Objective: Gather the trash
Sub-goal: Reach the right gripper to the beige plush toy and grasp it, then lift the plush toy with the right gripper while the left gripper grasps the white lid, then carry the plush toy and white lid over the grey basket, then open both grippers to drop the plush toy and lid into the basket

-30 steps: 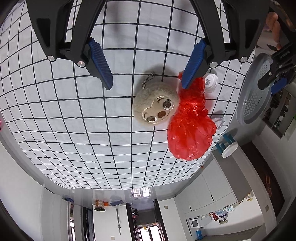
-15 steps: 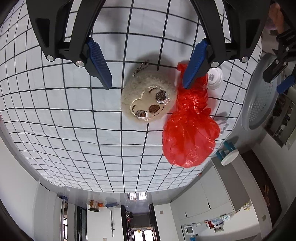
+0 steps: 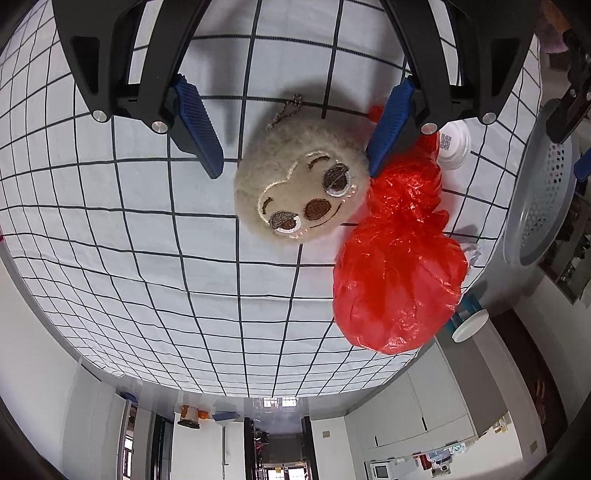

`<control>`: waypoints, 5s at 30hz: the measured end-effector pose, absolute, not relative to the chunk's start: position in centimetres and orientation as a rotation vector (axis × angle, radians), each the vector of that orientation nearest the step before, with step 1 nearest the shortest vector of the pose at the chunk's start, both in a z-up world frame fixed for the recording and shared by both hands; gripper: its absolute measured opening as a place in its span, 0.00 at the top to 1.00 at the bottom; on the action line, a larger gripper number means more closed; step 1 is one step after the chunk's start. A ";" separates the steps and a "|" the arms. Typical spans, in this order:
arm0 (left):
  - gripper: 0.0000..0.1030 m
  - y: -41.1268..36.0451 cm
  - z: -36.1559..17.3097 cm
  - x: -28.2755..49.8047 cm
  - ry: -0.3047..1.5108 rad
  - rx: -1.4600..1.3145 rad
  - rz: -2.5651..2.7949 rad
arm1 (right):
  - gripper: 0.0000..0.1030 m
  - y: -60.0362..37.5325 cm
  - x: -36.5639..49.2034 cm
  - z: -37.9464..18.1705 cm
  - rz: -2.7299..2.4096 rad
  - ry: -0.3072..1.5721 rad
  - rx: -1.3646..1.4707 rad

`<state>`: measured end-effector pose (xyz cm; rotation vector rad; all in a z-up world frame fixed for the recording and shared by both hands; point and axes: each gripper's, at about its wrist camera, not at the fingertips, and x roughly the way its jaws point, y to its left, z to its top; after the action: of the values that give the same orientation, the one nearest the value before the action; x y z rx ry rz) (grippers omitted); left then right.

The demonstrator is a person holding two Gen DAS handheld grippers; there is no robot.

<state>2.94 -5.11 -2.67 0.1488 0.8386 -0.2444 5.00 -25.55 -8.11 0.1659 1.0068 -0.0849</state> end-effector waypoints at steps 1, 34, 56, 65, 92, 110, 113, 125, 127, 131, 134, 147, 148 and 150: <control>0.08 -5.2 -2.7 2.9 0.838 0.153 -0.246 | 0.27 -25.5 5.1 -8.1 -0.085 1.006 0.166; 0.08 -9.3 -6.2 3.3 0.911 0.204 -0.321 | 0.40 -28.4 1.7 -3.7 -0.038 0.874 0.349; 0.10 -12.1 -9.1 5.2 0.987 0.215 -0.341 | 0.40 -28.7 1.1 -2.8 0.002 0.848 0.381; 0.52 -12.4 -8.5 5.6 0.963 0.196 -0.367 | 0.40 -28.5 1.0 -2.7 0.002 0.850 0.383; 0.62 -2.2 -1.1 3.4 0.781 0.143 -0.189 | 0.40 -19.9 2.5 0.4 0.172 0.783 0.378; 0.62 10.5 0.3 4.8 0.788 0.074 0.052 | 0.39 -6.9 6.6 0.3 0.396 0.812 0.306; 0.62 11.7 -0.4 4.9 0.810 0.042 0.071 | 0.39 -5.6 6.9 0.1 0.414 0.817 0.292; 0.62 13.4 -1.9 5.4 0.845 0.013 0.097 | 0.39 -1.3 8.9 -1.9 0.460 0.877 0.210; 0.62 13.5 -2.0 5.4 0.848 0.011 0.098 | 0.39 -0.4 9.2 -2.3 0.471 0.887 0.182; 0.61 13.6 -2.4 5.5 0.864 0.013 0.098 | 0.39 0.9 9.6 -2.9 0.489 0.911 0.153; 0.61 14.1 -2.6 5.6 0.873 0.005 0.102 | 0.39 1.1 9.6 -3.1 0.498 0.921 0.148; 0.39 14.7 -2.5 5.5 0.871 -0.037 0.108 | 0.33 0.2 9.7 -2.8 0.472 0.927 0.153; 0.39 14.7 -2.4 5.5 0.869 -0.037 0.109 | 0.29 0.1 9.6 -2.8 0.470 0.924 0.157; 0.34 14.8 -2.4 5.6 0.869 -0.037 0.114 | 0.27 -0.3 9.6 -2.6 0.469 0.914 0.174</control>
<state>5.56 14.75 -2.42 -0.0367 0.8693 0.1139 9.58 -0.33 -2.63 0.1742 0.9140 0.4694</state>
